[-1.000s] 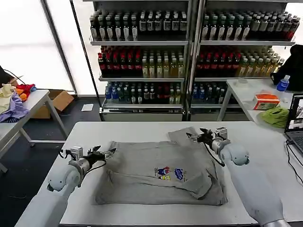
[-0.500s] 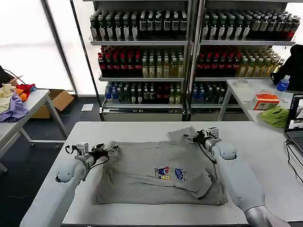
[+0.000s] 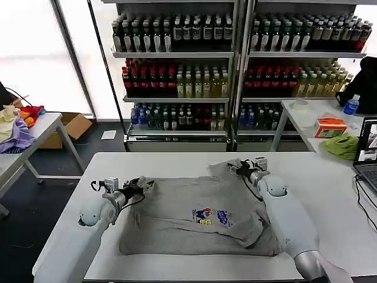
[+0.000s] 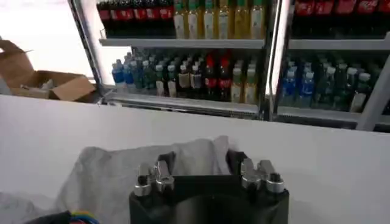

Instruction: Fold and organize the clothes.

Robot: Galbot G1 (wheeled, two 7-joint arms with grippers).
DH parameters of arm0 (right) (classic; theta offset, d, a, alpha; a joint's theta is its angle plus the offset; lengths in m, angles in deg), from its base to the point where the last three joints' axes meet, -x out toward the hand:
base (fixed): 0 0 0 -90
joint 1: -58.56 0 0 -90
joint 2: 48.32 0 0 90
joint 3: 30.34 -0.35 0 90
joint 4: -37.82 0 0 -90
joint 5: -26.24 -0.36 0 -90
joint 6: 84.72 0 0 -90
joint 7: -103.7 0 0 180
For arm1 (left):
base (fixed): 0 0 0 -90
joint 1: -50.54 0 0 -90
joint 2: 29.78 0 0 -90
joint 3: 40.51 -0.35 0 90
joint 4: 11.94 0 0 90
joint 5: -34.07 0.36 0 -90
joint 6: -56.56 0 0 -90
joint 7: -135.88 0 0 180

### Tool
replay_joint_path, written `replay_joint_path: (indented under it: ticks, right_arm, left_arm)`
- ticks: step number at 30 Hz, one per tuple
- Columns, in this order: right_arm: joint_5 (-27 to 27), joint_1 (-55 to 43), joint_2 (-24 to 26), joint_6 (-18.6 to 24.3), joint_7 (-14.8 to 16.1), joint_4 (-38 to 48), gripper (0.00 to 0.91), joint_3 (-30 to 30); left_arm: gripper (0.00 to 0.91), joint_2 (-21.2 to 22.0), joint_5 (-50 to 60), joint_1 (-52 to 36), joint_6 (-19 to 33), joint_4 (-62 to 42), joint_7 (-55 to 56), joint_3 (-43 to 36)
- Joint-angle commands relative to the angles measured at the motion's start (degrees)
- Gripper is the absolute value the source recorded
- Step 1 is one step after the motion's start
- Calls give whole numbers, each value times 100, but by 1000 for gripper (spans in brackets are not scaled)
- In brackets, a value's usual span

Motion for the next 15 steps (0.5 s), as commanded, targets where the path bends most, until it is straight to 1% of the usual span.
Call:
replay_joint_path:
  ticks: [1,6,10,11,15]
  right_arm:
    - [-53,34,-87,-97,-24,76,0,-1]
    - [-133,74,-90,-133,-56,26,0,-57]
    - [-175,115,-86,-128,-80,-61,0,-69]
    - [-213,122,-86,-132,-87,-79,0,-74]
    - [-477,174,-45,-172,-172,-261,0,-118]
  left_arm:
    - [10,102,-106,-72,94,-194,-25,-96]
    - [10,47,-151,-139,434,-313,103,-157]
    - [10,22,-98,-124,450,-100,333,-191]
    - [0,14,-103,-89,437,8,442,-204]
    - [10,10,-80,48,489,371,635,-220]
